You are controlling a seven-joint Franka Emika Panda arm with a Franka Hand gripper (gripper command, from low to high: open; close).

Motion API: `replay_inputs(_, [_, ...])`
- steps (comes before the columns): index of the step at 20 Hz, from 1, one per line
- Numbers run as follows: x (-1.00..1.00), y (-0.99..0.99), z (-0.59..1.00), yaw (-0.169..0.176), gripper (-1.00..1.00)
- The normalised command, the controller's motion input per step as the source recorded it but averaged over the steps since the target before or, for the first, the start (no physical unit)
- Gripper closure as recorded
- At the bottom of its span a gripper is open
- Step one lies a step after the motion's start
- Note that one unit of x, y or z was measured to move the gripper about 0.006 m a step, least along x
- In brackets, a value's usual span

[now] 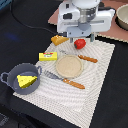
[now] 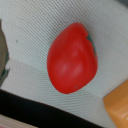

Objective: Interact with the objects in diverse but meaningful ways.

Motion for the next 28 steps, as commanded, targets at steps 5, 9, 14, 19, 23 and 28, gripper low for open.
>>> replay_inputs(5, [-0.03, 0.52, 0.0, -0.042, -1.0])
replay_inputs(9, [0.0, 0.52, -0.05, 0.0, -1.0])
replay_inputs(14, [-0.01, 0.16, -0.23, -0.014, -1.0])
replay_inputs(19, [-0.07, 0.0, -0.16, 0.058, -1.0])
replay_inputs(23, [-0.1, 0.01, 0.0, 0.345, -1.0])
replay_inputs(28, [-0.05, 0.0, 0.0, 0.375, -1.0])
